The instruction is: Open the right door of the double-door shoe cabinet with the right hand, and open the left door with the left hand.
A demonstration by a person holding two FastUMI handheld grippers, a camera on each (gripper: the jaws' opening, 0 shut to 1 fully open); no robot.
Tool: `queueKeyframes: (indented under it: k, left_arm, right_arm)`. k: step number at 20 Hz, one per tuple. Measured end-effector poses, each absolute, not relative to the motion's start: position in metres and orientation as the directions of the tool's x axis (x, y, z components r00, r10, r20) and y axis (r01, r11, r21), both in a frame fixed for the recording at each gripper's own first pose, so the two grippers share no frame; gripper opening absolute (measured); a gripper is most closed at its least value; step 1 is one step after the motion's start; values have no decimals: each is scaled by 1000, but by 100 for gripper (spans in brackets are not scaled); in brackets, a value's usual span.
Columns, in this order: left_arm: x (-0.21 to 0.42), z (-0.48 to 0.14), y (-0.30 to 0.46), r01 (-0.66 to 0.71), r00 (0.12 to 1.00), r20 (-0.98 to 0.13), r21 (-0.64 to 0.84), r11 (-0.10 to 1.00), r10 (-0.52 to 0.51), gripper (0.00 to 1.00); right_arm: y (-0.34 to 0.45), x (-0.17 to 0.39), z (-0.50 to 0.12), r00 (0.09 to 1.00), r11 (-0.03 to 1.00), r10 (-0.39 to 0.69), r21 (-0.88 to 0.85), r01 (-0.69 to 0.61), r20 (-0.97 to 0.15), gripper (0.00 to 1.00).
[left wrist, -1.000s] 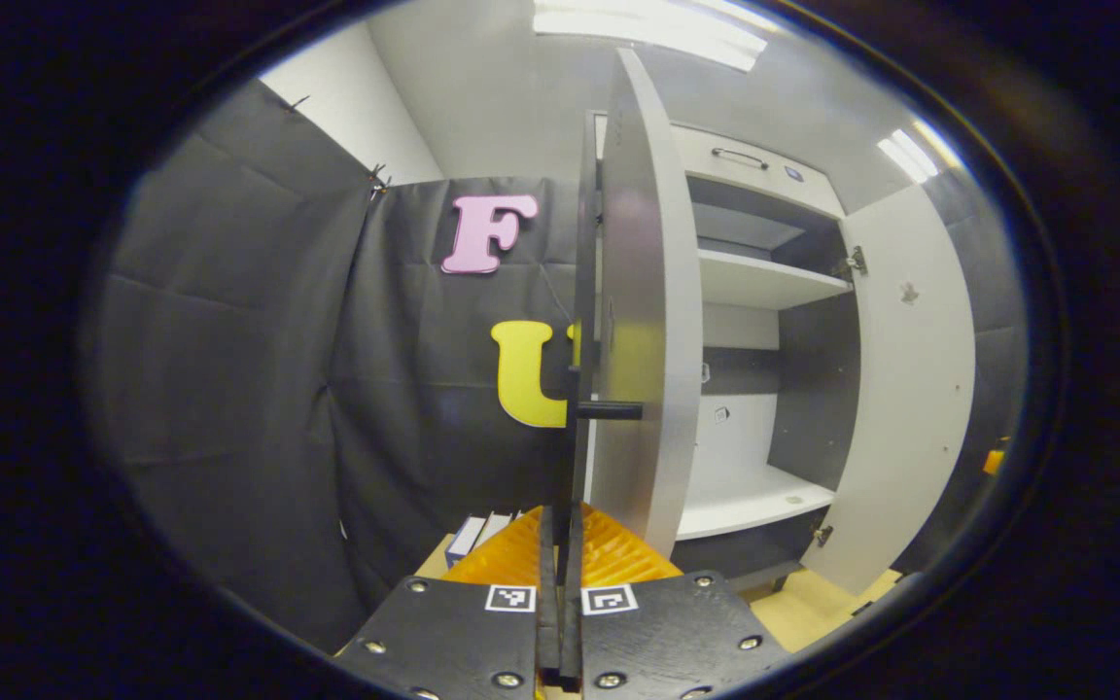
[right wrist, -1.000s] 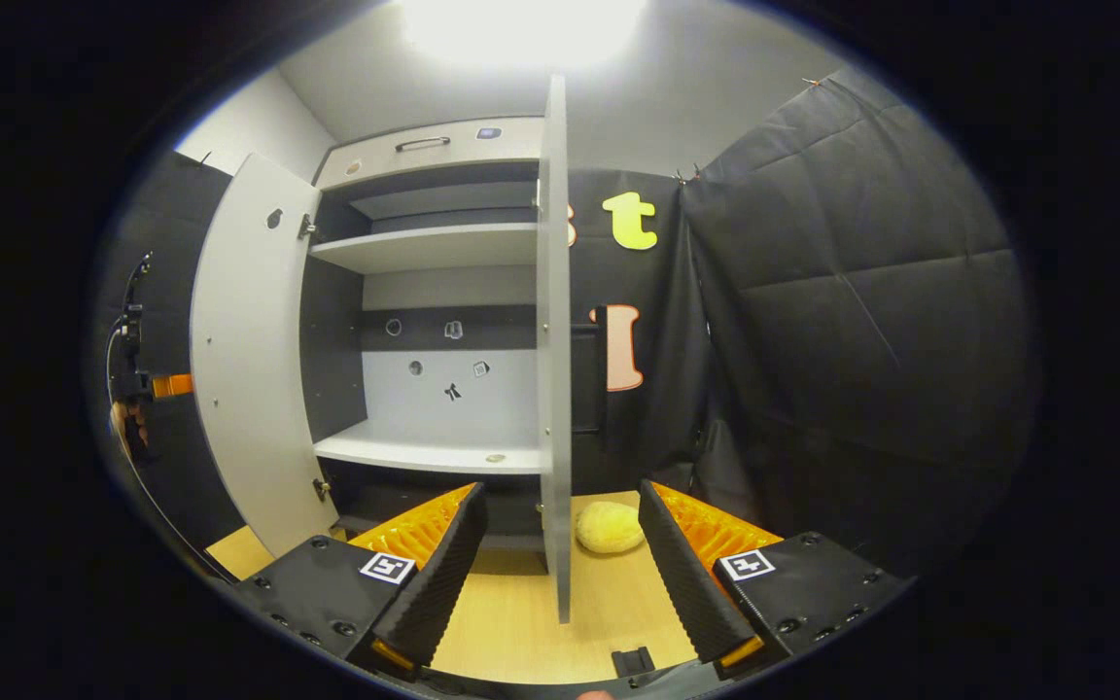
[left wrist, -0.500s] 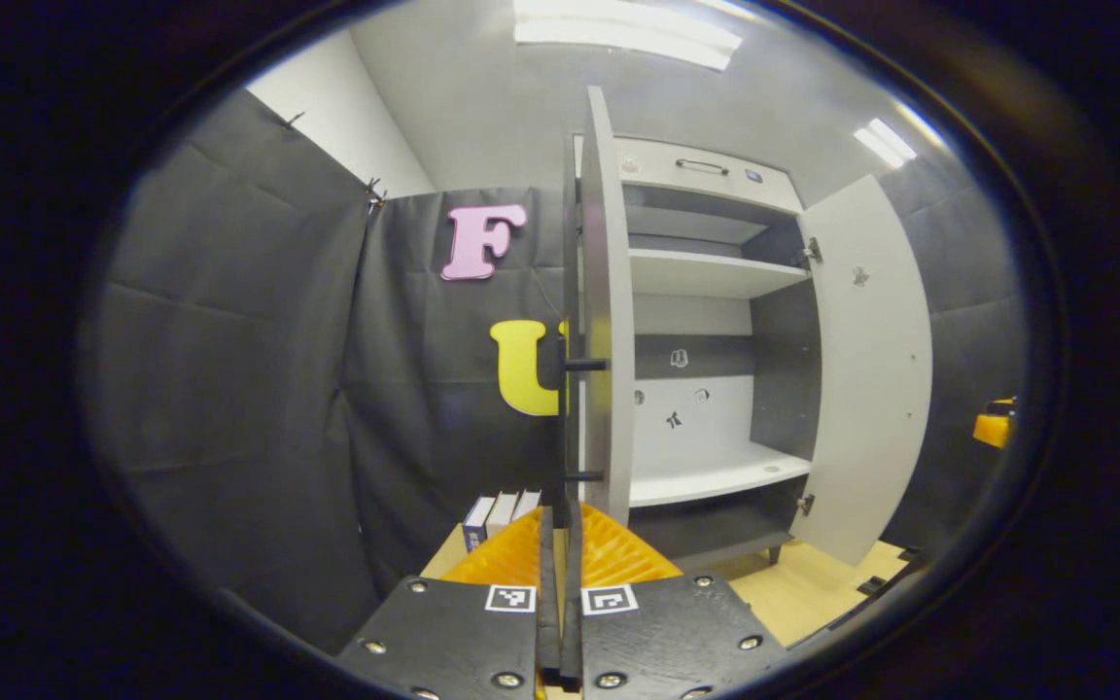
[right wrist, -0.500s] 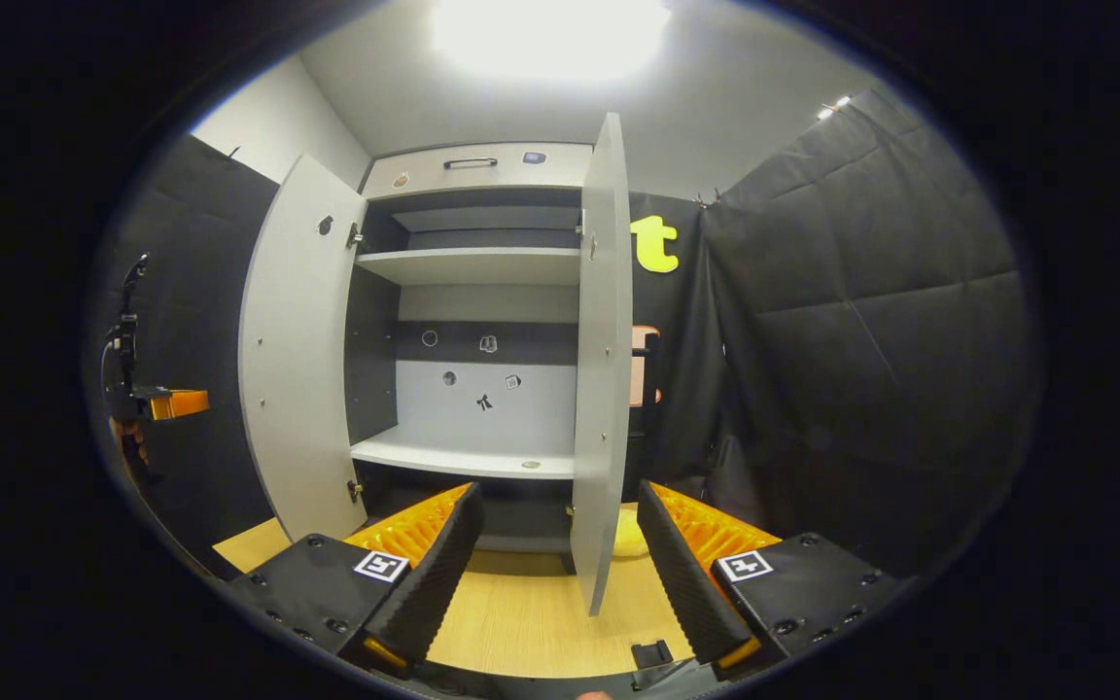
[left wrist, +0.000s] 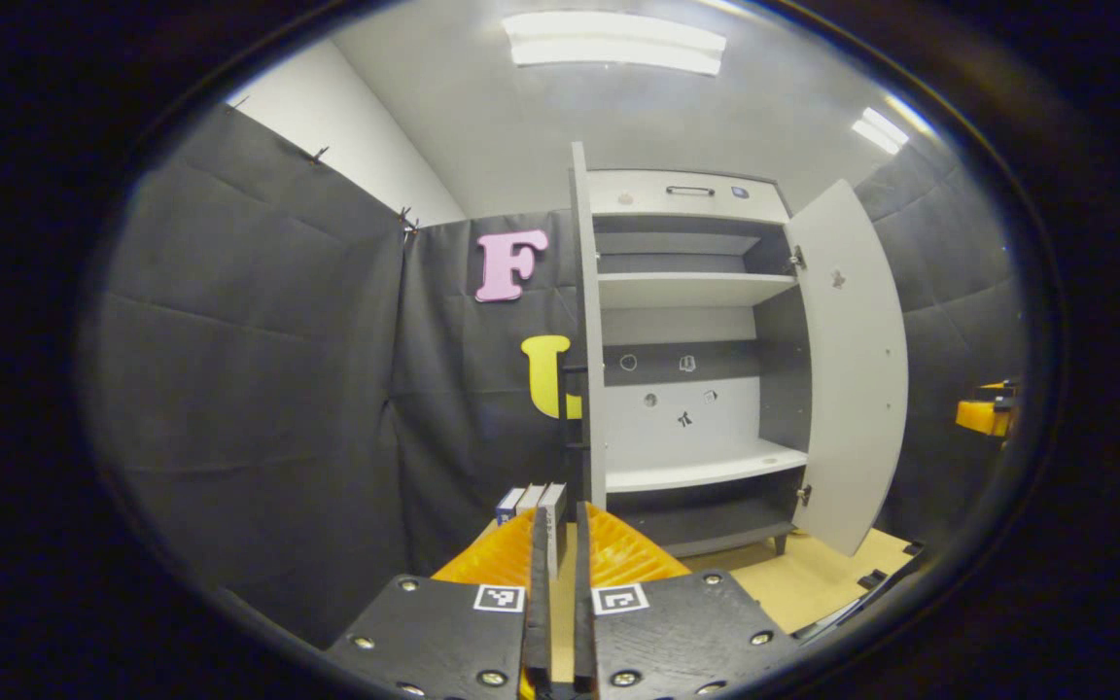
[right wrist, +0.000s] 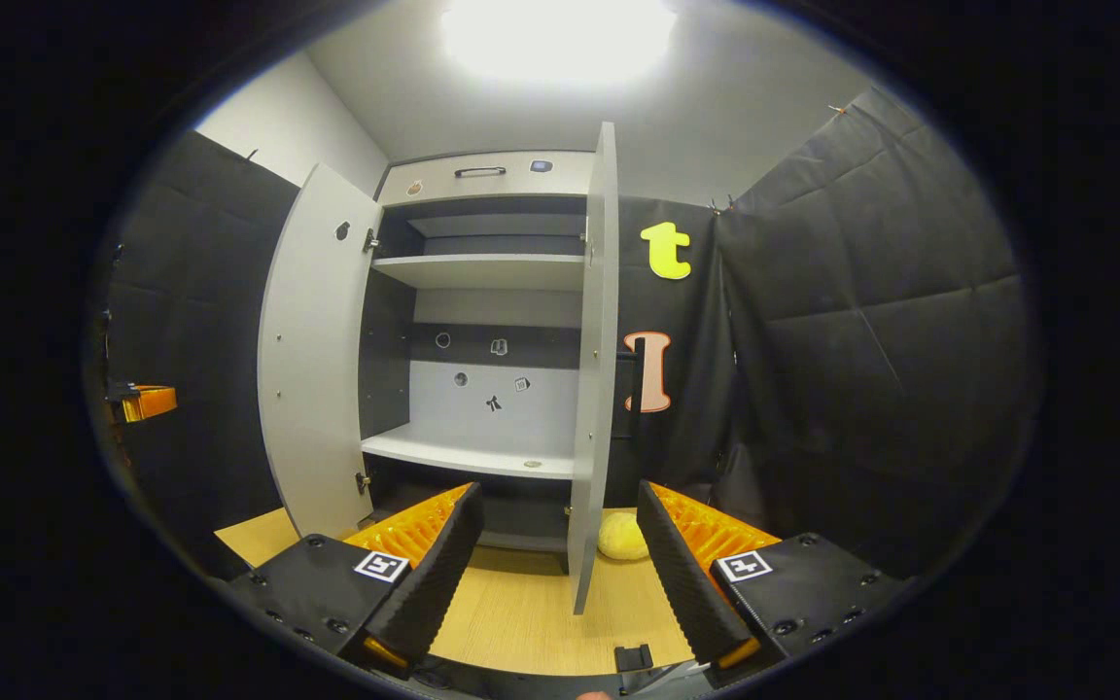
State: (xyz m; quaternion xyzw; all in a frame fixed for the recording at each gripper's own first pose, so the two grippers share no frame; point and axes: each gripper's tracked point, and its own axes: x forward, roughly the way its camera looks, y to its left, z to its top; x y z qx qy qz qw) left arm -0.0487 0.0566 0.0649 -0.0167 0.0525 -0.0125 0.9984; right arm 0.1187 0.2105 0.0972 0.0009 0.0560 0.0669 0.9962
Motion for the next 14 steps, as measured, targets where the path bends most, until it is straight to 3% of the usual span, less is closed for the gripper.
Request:
queueKeyframes:
  k: [1,5,9,14]
  left_arm:
    - [-53,61,53,23,993,-113,-32,999,-26,30]
    - [-70,52,51,4,993,-120,-22,1000,-7,34]
    - [-77,49,52,-16,994,-109,-1,1000,16,90]
    - [-79,66,59,-56,997,-52,67,996,60,91]
  right_arm:
    - [211,116,98,984,990,140,16,-139,-108,99]
    - [203,109,96,985,991,135,19,-134,-103,99]
    - [188,105,97,991,995,99,-2,-99,-85,99]
    - [185,103,92,991,996,93,13,-92,-95,99]
